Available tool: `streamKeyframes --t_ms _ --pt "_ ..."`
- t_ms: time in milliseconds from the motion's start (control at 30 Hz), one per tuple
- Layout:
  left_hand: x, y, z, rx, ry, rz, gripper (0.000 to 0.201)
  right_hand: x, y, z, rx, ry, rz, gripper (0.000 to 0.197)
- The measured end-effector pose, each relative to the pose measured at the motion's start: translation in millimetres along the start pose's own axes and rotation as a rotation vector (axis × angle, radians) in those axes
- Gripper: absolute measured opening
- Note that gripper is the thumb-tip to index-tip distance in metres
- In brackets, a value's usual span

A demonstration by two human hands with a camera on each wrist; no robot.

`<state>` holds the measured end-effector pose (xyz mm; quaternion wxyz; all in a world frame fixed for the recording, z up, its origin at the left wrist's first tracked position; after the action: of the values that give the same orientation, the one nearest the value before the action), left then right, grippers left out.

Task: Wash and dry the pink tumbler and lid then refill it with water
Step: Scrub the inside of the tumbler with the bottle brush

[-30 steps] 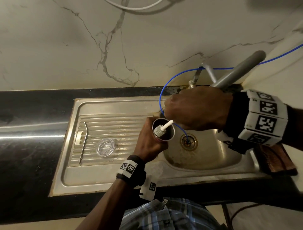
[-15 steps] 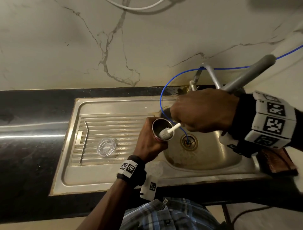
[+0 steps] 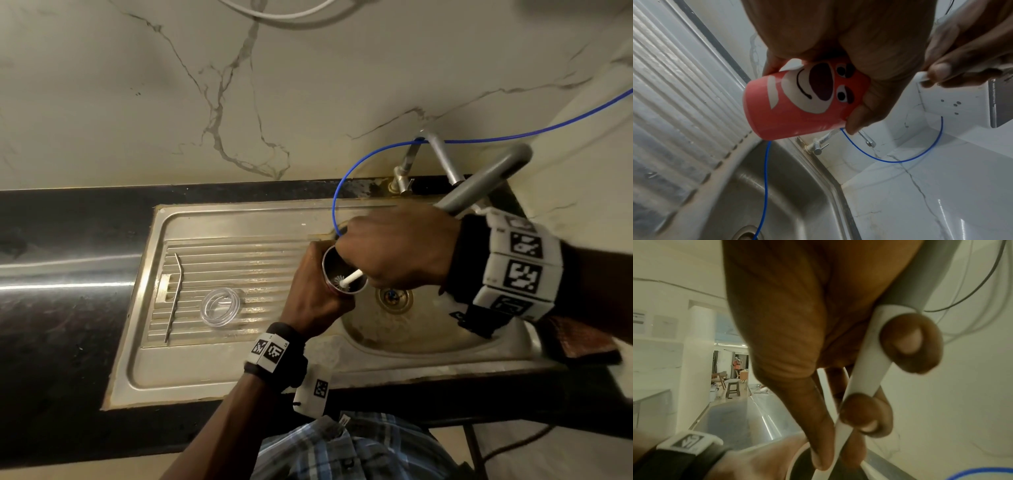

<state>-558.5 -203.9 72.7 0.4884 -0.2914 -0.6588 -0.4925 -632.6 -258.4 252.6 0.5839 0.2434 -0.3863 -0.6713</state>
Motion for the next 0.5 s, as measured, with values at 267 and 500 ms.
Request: streamKeyframes --t_ms 267,500 --pt "9.6 1.1 -0.9 -0.010 -0.031 -0.012 0.078 -4.8 -10.5 -7.4 -0.062 0.023 -0.036 0.010" --pt "-9.3 13.5 -3.6 0.025 -0.016 -0.053 0.080 6.3 22.5 20.1 0.059 -0.033 0.056 0.030"
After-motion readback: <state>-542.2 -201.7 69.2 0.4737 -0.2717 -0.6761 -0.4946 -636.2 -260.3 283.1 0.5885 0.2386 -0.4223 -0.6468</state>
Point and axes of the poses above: each hand's wrist, its own z-axis away from the middle knuckle, its own y-axis out of the back of the hand, x = y × z, the point moved 5 cm from there along -z, towards the middle knuckle, and after that the axes turned 6 degrees about -x, right-handed, at the moved point
